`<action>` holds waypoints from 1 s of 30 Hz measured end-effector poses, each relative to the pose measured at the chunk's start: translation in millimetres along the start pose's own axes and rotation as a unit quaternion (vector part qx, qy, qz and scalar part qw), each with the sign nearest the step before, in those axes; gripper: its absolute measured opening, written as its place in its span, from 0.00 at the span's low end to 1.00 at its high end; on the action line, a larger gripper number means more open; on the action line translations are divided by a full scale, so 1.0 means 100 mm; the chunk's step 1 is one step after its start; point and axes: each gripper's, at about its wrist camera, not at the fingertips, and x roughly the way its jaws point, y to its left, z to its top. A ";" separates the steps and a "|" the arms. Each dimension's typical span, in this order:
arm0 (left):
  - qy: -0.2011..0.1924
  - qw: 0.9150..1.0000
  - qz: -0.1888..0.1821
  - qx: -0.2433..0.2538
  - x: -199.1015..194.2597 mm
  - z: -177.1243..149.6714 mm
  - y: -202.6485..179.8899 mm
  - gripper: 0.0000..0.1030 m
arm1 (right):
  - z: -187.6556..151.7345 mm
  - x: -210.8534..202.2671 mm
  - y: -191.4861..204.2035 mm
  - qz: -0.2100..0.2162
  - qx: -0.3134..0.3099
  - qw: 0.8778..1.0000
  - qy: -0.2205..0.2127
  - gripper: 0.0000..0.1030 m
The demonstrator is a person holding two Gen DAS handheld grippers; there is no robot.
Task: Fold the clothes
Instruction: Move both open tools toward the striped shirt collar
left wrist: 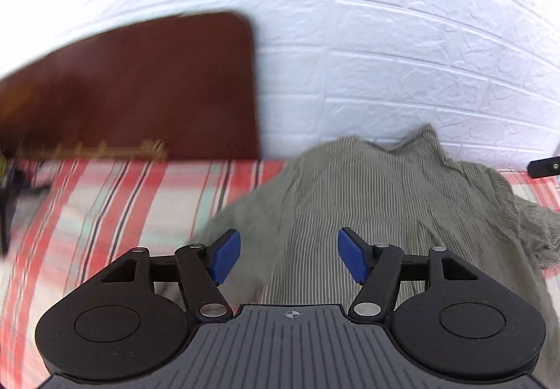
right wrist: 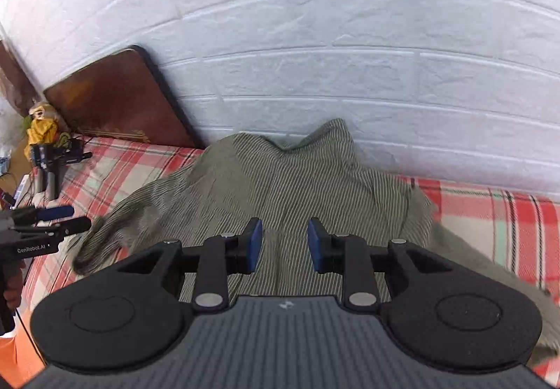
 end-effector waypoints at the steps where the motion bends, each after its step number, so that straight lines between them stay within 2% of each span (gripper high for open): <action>1: -0.001 1.000 -0.003 0.010 0.11 0.10 -0.03 0.73 | 0.05 0.09 -0.02 -0.006 0.001 1.000 0.000 0.31; 5: 0.006 0.999 -0.017 0.045 0.67 0.46 -0.13 0.73 | 0.24 0.40 -0.12 -0.035 0.029 0.999 -0.007 0.31; 8: 0.011 0.997 -0.014 0.076 1.06 0.64 -0.23 0.73 | 0.37 0.64 -0.21 -0.052 0.055 0.997 -0.012 0.31; 9: 0.012 0.996 -0.016 0.084 1.19 0.70 -0.26 0.73 | 0.41 0.72 -0.24 -0.056 0.061 0.996 -0.012 0.34; 10: 0.013 0.995 -0.017 0.093 1.31 0.76 -0.29 0.73 | 0.45 0.81 -0.26 -0.060 0.067 0.996 -0.012 0.44; 11: 0.014 0.995 -0.020 0.097 1.41 0.82 -0.31 0.73 | 0.49 0.89 -0.29 -0.063 0.073 0.995 -0.012 0.47; 17: 0.040 0.992 -0.067 0.098 1.89 1.17 -0.35 0.73 | 0.66 1.30 -0.36 -0.072 0.071 0.995 0.008 0.48; 24: 0.076 0.985 -0.111 0.104 2.31 1.23 -0.42 0.73 | 0.73 1.75 -0.34 -0.086 0.026 0.995 0.037 0.48; 30: 0.098 0.978 -0.140 0.119 2.50 1.18 -0.54 0.73 | 0.70 1.95 -0.37 -0.098 0.007 0.994 0.042 0.49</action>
